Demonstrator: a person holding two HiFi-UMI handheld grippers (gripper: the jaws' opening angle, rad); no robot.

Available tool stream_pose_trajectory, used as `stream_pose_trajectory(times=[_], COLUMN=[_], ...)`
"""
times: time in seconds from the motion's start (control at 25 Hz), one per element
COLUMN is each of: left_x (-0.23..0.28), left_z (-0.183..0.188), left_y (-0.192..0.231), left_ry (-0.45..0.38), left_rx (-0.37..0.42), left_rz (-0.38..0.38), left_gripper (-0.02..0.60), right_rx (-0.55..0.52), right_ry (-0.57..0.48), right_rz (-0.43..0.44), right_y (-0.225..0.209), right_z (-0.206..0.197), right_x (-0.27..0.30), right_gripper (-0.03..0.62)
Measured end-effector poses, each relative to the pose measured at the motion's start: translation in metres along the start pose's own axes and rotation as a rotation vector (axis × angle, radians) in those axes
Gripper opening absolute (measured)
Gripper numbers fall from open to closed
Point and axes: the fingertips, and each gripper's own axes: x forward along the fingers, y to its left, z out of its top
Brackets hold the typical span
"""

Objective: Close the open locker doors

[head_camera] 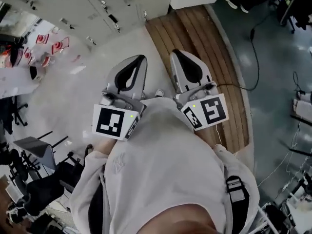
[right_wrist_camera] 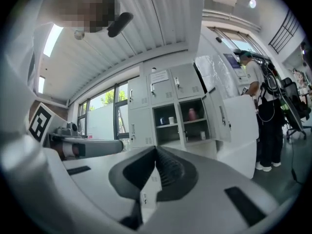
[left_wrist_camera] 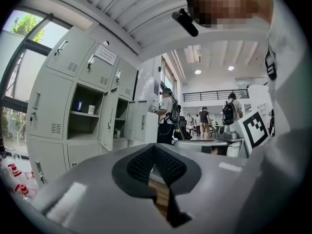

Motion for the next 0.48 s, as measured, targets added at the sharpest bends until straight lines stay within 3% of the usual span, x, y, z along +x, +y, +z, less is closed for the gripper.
stream_pose_trajectory(times=[0.12, 0.48], left_x=[0.004, 0.01], left_z=[-0.001, -0.007], left_y=[-0.006, 0.0], left_ry=[0.028, -0.021], left_rx=[-0.024, -0.047], left_rz=[-0.01, 0.043], left_gripper=[0.008, 0.008], right_rx=[-0.002, -0.033], right_ry=[-0.004, -0.008], right_rz=[0.008, 0.09], right_y=[-0.005, -0.006], right_z=[0.002, -0.005], right_x=[0.001, 0.022], right_gripper=[0.012, 0.012])
